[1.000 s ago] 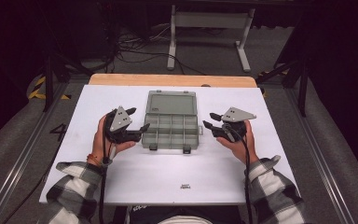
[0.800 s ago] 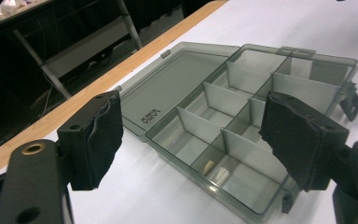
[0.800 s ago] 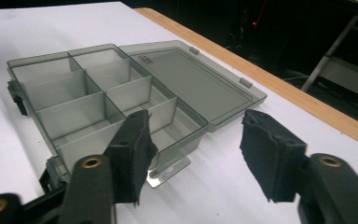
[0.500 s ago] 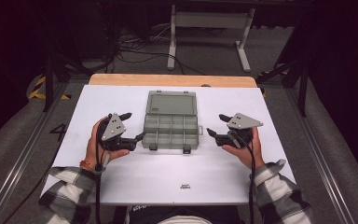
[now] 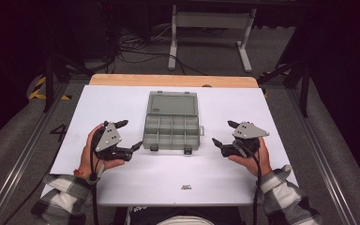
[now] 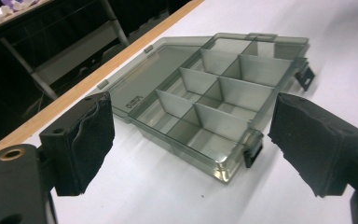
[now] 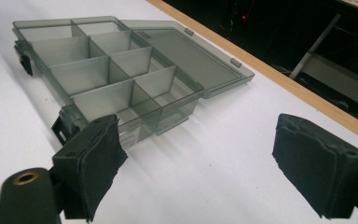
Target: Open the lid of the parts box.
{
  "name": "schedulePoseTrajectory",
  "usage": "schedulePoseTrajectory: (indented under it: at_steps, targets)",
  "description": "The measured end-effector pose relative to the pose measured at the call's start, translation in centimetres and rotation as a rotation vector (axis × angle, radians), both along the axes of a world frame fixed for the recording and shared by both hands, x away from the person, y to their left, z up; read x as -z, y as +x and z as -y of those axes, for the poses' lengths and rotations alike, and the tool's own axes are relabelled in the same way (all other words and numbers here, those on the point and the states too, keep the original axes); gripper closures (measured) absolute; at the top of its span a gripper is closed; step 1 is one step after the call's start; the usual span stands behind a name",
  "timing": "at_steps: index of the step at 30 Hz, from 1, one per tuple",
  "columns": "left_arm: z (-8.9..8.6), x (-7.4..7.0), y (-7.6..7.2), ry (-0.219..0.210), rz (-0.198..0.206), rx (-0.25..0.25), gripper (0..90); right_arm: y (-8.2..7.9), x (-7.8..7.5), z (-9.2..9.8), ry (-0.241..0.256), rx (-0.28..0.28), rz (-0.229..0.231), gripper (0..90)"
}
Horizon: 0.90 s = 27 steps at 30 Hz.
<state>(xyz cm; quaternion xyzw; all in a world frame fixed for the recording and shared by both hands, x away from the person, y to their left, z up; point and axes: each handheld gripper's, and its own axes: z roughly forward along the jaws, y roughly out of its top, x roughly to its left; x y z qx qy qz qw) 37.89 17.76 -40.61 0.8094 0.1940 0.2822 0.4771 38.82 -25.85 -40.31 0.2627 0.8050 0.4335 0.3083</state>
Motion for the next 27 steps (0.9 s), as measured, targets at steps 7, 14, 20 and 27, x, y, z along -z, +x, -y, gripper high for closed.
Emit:
schedulePoseTrajectory:
  at_steps: [7, 14, 20, 27]
  targets:
    - [-0.3, 0.5, -0.5, 0.009, -0.007, 0.021, 12.6, -0.9, 0.1, 0.4, -0.001, -0.009, 0.01, 15.1]
    - [-0.8, 1.0, -1.2, 0.019, -0.014, 0.023, 11.1, -1.9, 0.4, 1.1, -0.008, -0.011, 0.012, 15.0]
    - [-1.4, 1.5, -1.8, 0.015, -0.025, 0.018, 10.0, -2.9, 0.6, 1.7, -0.01, -0.014, 0.008, 14.9]
    - [-2.3, 1.8, -2.8, 0.016, -0.036, 0.014, 9.2, -3.8, 0.8, 2.6, 0.001, -0.011, 0.009, 14.8]
